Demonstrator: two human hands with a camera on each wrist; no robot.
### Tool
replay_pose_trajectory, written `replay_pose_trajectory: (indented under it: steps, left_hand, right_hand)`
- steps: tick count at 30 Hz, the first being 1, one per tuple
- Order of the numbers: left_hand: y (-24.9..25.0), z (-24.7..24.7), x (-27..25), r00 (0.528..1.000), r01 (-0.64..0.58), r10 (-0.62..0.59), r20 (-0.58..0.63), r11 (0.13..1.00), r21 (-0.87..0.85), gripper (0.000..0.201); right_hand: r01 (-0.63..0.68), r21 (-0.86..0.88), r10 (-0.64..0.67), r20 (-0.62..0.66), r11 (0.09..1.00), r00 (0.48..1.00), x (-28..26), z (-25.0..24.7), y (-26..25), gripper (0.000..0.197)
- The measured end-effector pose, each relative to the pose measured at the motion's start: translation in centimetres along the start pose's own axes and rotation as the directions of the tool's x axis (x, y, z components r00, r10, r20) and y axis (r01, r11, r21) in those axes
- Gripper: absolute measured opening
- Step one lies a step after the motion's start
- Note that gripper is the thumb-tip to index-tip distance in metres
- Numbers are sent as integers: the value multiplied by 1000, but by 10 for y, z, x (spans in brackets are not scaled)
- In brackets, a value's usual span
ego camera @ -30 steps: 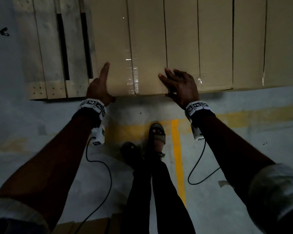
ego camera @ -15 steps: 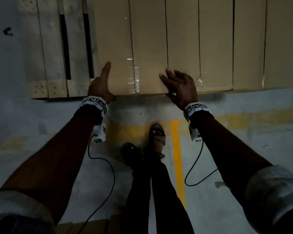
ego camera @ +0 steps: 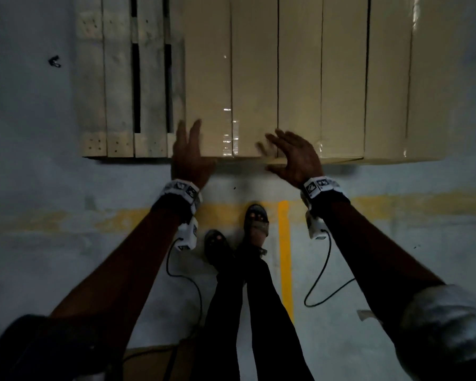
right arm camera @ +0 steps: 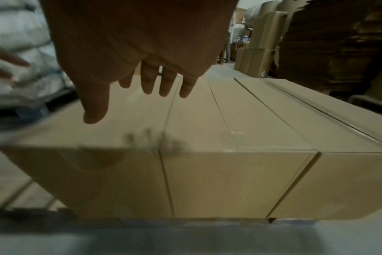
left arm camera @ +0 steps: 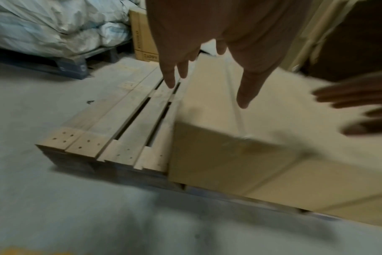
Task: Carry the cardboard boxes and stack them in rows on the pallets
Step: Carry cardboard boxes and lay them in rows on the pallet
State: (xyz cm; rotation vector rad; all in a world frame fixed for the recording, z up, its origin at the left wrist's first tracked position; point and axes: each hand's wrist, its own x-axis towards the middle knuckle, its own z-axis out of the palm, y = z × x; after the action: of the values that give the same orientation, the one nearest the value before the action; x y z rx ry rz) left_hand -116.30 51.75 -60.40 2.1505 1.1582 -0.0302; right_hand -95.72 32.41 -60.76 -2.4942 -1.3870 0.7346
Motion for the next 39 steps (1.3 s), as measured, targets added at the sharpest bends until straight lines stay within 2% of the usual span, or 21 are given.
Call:
replay_pose_trajectory:
  steps: [3, 6, 8, 11, 14, 18, 21, 23, 26, 29, 31, 36, 39]
  left_hand:
    - [38, -35, -58, 995, 10, -4, 103, 998, -59, 95]
    - [72, -75, -120, 981, 12, 22, 194, 985, -173, 81]
    - [91, -106, -161, 981, 47, -3, 192, 973, -226, 69]
    - [117, -151, -207, 998, 50, -37, 47, 947, -316, 52]
    - [141, -194, -238, 991, 42, -85, -106, 931, -364, 42]
    - [158, -239, -259, 973, 47, -133, -188, 913, -405, 45]
    - [164, -269, -271, 955, 75, -176, -237, 922, -381, 52]
    - [165, -287, -282, 927, 93, -216, -306, 924, -372, 57]
    - [160, -311, -300, 862, 171, -326, -388, 908, -382, 55]
    - [145, -324, -335, 764, 220, -438, -474, 867, -447, 53]
    - [134, -326, -360, 694, 272, -532, -485, 817, -508, 51]
    - [90, -319, -442, 481, 356, -733, -481, 664, -658, 53]
    - [54, -310, -499, 332, 353, -831, -446, 548, -758, 50]
  right_hand:
    - [-15, 145, 19, -21, 989, 1000, -38, -42, -54, 80]
    - [45, 232, -43, -15, 972, 999, -77, -80, -115, 72]
    - [100, 296, -95, -31, 950, 995, -102, -107, -157, 64]
    - [144, 376, -132, -59, 915, 990, -130, -141, -205, 52]
    - [179, 410, -171, -56, 894, 984, -149, -179, -247, 43]
    - [312, 420, -329, -35, 852, 944, -155, -227, -285, 37]
    - [416, 388, -443, -21, 822, 896, -152, -255, -302, 35]
    - [485, 366, -523, 4, 794, 853, -150, -269, -313, 37]
    - [560, 330, -598, 16, 760, 802, -143, -277, -327, 39]
    - [660, 309, -712, 87, 685, 697, -140, -271, -355, 42]
    - [704, 310, -762, 127, 639, 635, -142, -267, -377, 44]
    - [808, 341, -876, 225, 481, 427, -169, -229, -459, 39]
    - [848, 364, -911, 296, 385, 287, -198, -194, -513, 36]
